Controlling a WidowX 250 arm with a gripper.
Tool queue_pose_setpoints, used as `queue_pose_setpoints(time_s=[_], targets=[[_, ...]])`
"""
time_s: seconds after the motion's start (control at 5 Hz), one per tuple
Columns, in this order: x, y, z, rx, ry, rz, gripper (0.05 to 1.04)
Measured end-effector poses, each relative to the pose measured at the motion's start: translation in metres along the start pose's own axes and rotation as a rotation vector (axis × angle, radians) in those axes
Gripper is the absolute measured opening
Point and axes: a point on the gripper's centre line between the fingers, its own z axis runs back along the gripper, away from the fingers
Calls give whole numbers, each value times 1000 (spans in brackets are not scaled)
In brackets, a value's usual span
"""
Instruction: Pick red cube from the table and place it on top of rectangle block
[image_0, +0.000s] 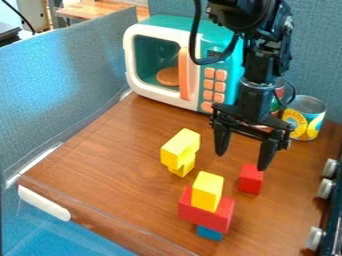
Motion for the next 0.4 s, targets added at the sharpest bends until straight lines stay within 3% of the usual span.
queue_pose_setpoints(time_s=[0.4], targets=[[0,-1,-17,1,42,34,1000]])
